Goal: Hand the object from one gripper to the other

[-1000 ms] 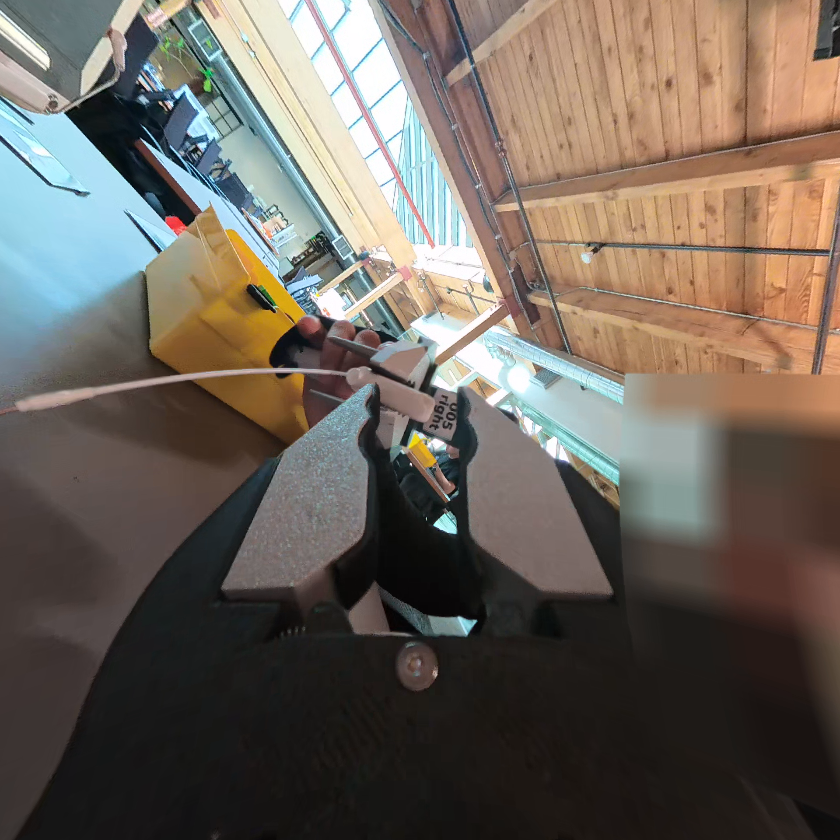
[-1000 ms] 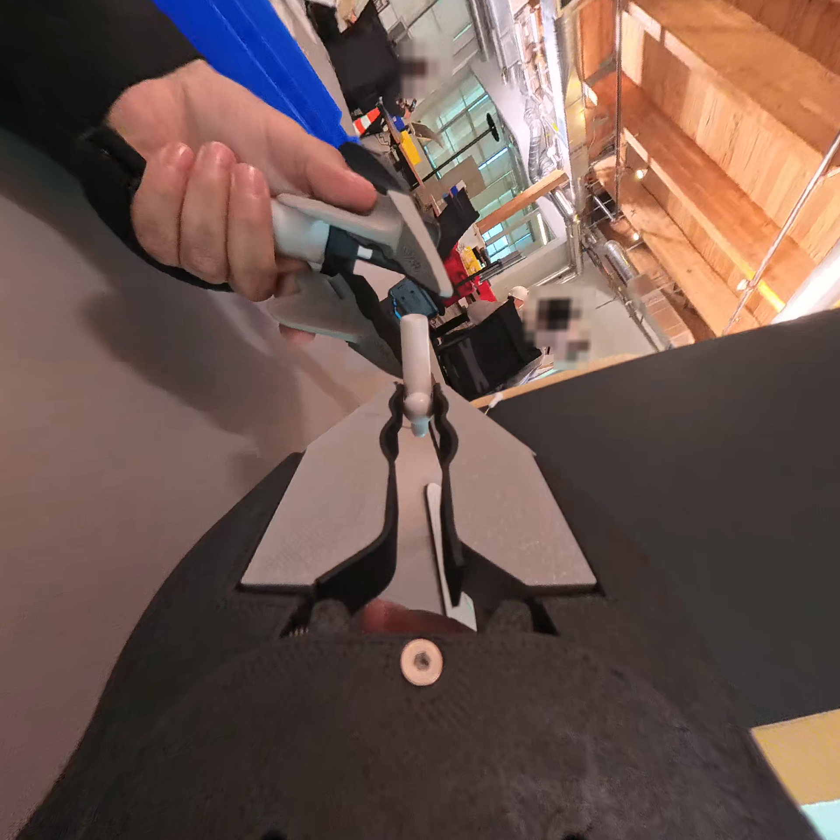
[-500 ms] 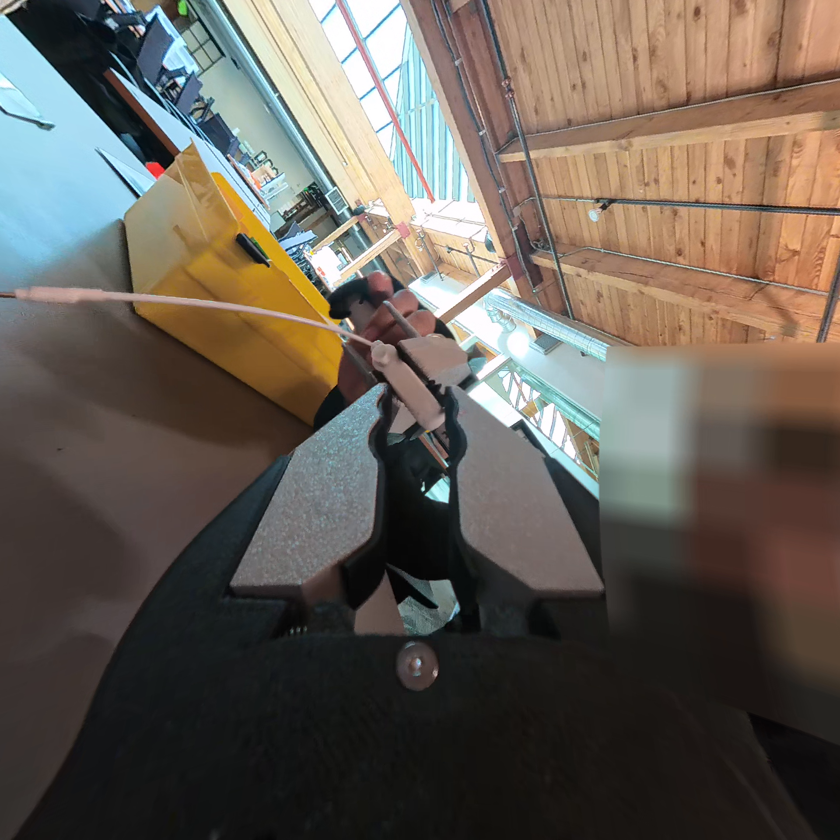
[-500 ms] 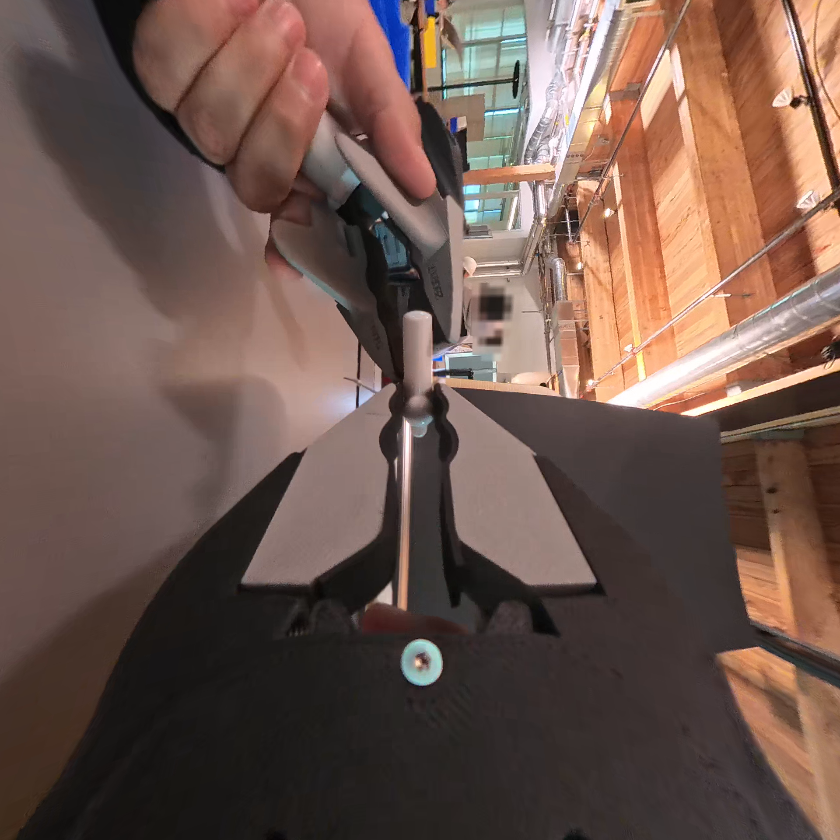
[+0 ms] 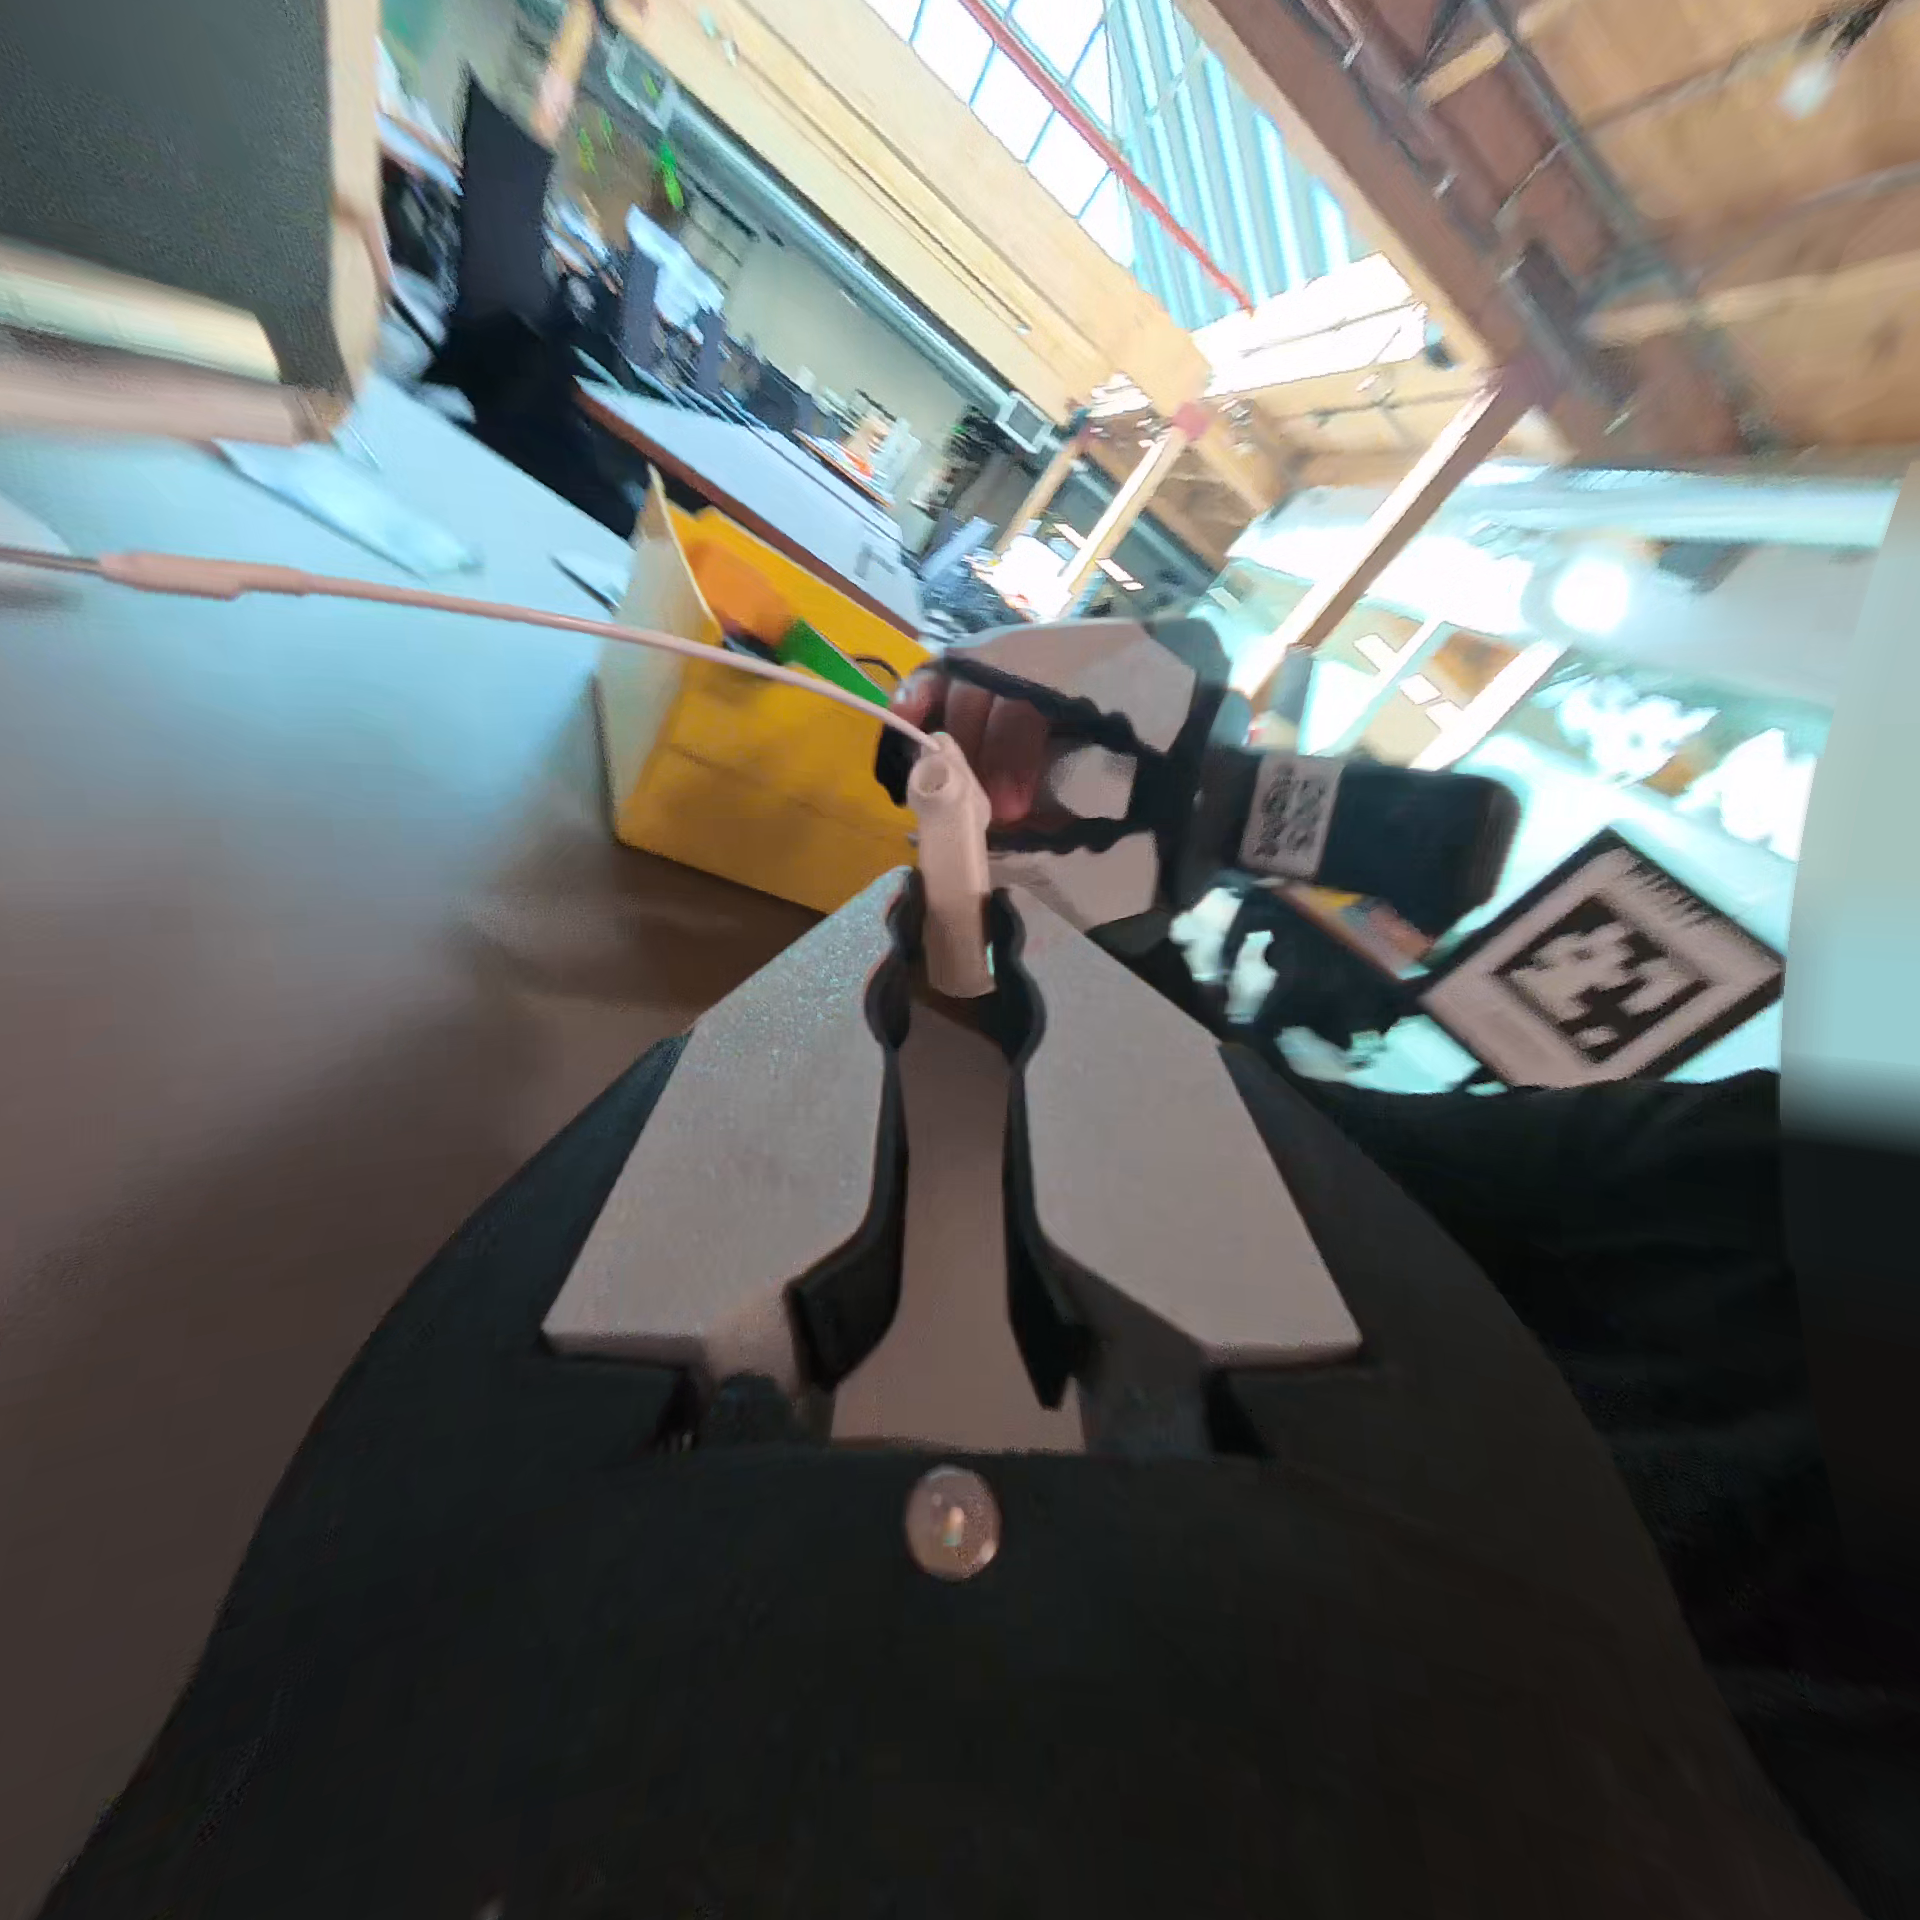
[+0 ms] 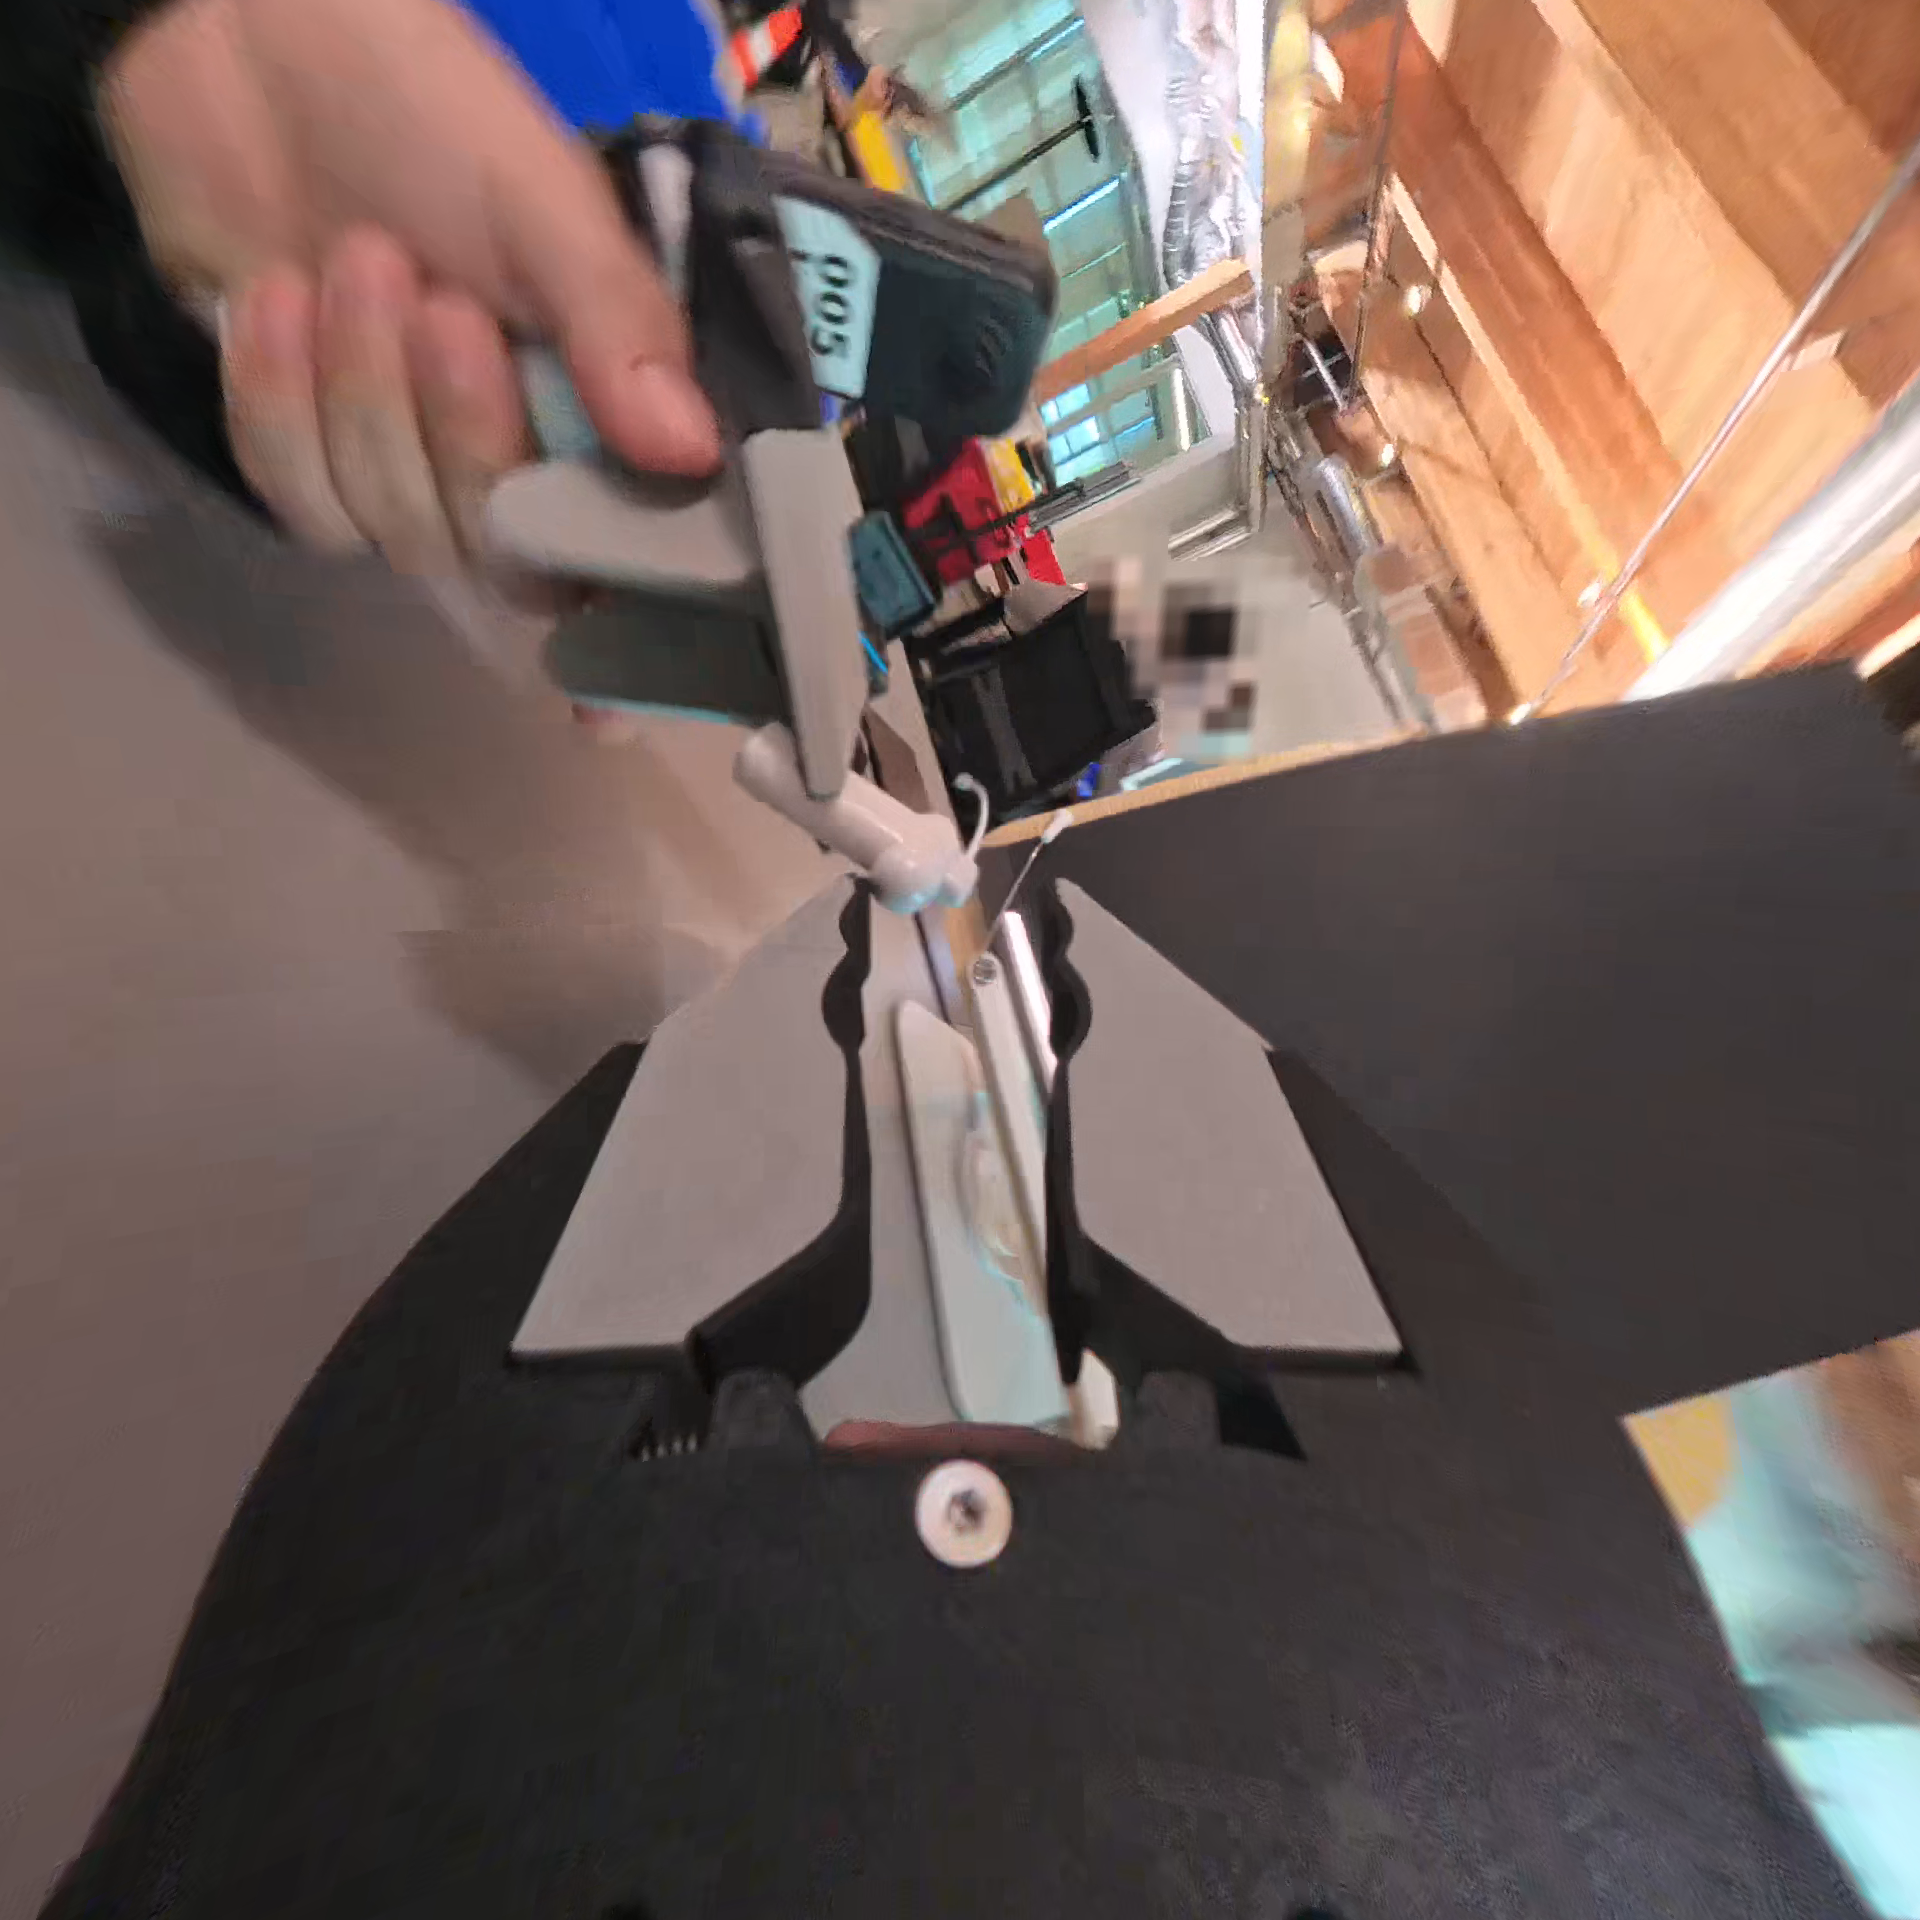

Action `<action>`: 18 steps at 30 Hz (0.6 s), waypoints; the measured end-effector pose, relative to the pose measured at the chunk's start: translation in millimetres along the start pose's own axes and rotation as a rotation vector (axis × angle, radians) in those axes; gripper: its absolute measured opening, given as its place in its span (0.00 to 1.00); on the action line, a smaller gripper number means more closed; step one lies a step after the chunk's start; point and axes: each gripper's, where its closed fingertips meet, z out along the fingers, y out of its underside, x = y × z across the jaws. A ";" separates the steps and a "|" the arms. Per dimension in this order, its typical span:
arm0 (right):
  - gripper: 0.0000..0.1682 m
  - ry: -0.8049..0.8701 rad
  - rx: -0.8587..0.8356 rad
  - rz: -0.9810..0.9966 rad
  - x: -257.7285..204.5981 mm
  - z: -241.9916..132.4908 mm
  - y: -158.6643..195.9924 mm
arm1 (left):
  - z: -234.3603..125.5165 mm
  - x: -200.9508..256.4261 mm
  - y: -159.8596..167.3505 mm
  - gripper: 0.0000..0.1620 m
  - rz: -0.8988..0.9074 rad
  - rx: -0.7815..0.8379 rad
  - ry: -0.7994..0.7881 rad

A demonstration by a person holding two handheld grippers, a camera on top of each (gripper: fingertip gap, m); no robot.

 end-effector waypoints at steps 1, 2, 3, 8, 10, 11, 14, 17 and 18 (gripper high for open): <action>0.18 -0.010 0.022 0.102 5.5 -2.3 -1.4 | -1.6 2.2 -5.4 0.07 0.103 0.015 -0.033; 0.17 -0.026 0.049 0.200 10.0 -4.6 -3.5 | -2.8 5.0 -10.8 0.07 0.199 0.033 -0.064; 0.17 -0.048 0.085 0.304 13.3 -6.6 -6.7 | -4.0 6.8 -16.9 0.07 0.308 0.061 -0.109; 0.19 -0.292 0.359 0.962 23.3 -14.5 -35.1 | -7.3 12.7 -31.8 0.07 0.752 0.115 -0.349; 0.19 -0.353 0.408 1.159 29.4 -15.0 -34.0 | -2.6 35.0 -28.4 0.07 0.801 0.140 -0.243; 0.17 -0.386 0.433 1.221 30.7 -15.9 -33.8 | -0.6 41.6 -26.0 0.07 0.798 0.139 -0.205; 0.16 -0.474 0.544 1.331 34.6 -22.8 -42.1 | 4.6 46.2 -21.3 0.07 0.810 0.132 -0.181; 0.14 -0.588 0.552 1.355 22.9 -24.4 -50.1 | 10.7 46.6 -16.0 0.07 0.793 0.116 -0.166; 0.11 -0.602 0.540 1.342 18.9 -23.4 -51.5 | 12.4 46.1 -14.2 0.07 0.793 0.106 -0.167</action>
